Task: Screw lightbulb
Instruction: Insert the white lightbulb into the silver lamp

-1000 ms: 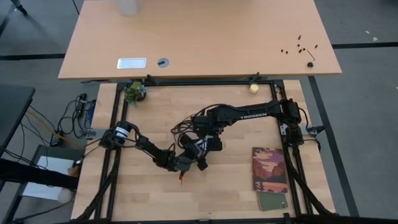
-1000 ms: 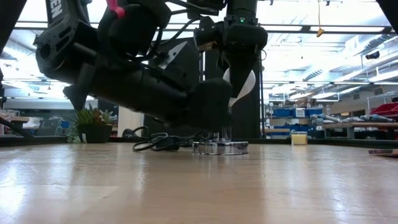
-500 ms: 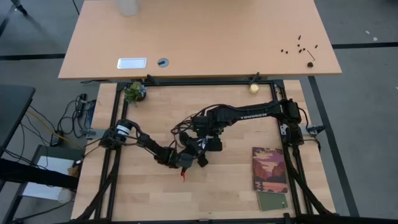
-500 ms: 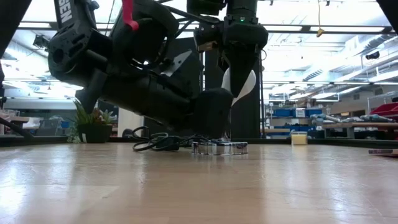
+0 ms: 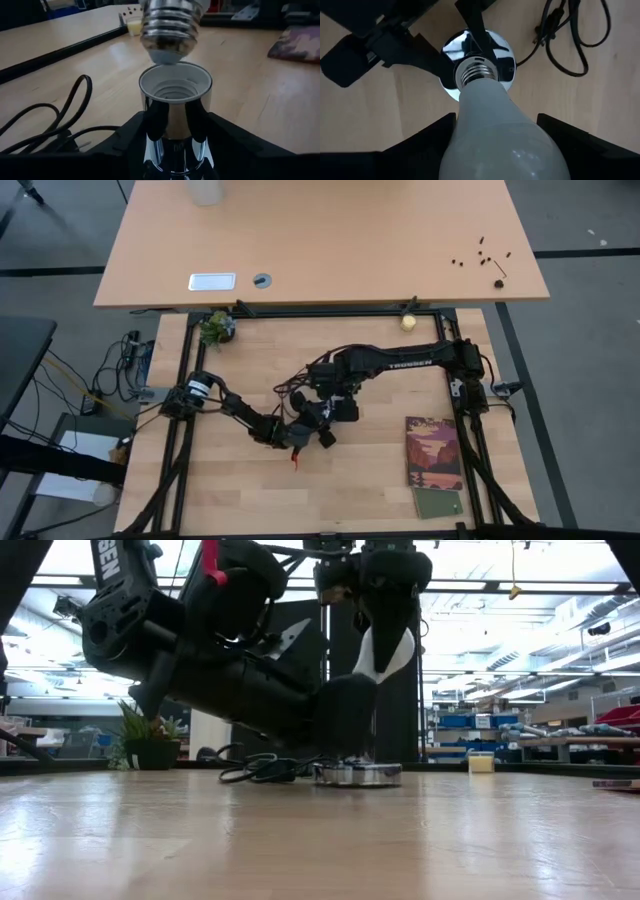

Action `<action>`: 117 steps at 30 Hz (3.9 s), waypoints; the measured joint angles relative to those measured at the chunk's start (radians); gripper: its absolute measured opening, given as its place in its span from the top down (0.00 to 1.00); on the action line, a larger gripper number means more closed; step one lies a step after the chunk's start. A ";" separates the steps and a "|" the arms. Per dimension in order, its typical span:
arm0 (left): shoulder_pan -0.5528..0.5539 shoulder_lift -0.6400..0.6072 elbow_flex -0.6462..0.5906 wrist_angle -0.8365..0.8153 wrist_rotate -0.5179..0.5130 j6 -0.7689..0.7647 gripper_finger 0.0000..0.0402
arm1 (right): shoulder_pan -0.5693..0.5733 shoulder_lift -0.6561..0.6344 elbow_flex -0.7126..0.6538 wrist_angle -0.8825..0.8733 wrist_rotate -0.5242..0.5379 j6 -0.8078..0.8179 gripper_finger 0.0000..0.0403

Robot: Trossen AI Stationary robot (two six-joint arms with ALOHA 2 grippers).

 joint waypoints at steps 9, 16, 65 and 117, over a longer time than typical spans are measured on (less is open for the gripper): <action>0.021 0.000 0.015 0.046 0.073 0.009 0.54 | 0.000 0.000 0.000 -0.061 -0.040 0.068 0.31; 0.019 0.000 0.019 -0.012 0.080 0.007 0.54 | -0.001 0.000 0.000 -0.240 -0.035 0.087 0.31; 0.019 0.000 0.019 0.019 0.096 0.005 0.54 | 0.019 0.003 -0.017 0.102 -0.021 -0.066 0.31; 0.016 0.000 0.018 0.021 0.167 -0.019 0.54 | 0.086 0.005 -0.132 0.197 0.005 0.159 0.34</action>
